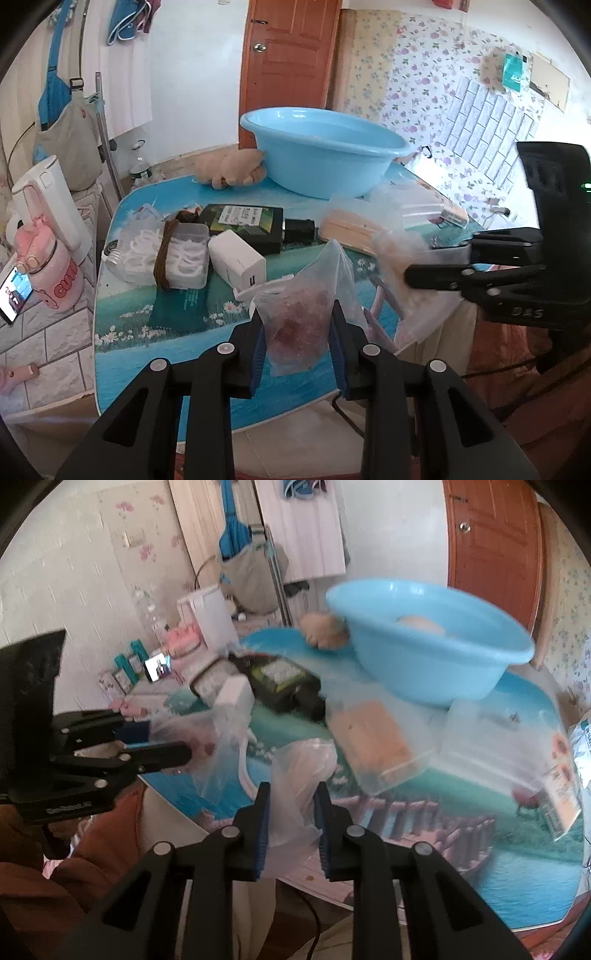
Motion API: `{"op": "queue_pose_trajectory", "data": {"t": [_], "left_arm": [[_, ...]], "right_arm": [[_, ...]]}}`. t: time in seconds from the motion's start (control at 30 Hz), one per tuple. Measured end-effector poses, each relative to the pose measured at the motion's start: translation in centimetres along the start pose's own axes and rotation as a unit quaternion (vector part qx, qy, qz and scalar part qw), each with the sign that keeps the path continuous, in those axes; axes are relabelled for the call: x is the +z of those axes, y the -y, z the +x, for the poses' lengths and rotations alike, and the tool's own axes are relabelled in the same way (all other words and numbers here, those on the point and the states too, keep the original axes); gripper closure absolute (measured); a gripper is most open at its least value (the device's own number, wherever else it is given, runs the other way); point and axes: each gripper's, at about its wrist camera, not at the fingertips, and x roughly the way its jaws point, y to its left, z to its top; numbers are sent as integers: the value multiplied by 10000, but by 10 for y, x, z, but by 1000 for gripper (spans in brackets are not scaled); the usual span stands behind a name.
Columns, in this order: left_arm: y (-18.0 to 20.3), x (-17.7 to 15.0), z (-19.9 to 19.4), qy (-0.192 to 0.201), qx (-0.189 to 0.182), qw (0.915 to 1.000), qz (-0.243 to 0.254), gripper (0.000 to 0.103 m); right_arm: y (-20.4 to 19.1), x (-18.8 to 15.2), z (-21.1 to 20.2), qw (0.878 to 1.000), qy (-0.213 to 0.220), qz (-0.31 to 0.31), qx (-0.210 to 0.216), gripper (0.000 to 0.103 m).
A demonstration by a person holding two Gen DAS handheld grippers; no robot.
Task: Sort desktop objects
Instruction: 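Carry the bag over the basin with the left tool and release it inside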
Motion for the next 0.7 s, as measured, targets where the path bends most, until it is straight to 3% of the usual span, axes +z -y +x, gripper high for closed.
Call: {"op": "queue_pose_trajectory", "data": {"t": [0.27, 0.43, 0.7], "left_arm": [[9, 34, -13, 294, 51, 9995, -43, 74], [20, 57, -19, 471, 286, 9985, 21, 74], [27, 88, -20, 699, 131, 9974, 112, 74]], "right_arm": [[5, 9, -30, 9985, 547, 76, 70, 82], [16, 13, -39, 9971, 706, 265, -92, 82], [32, 40, -58, 9923, 1173, 268, -291, 82]]}}
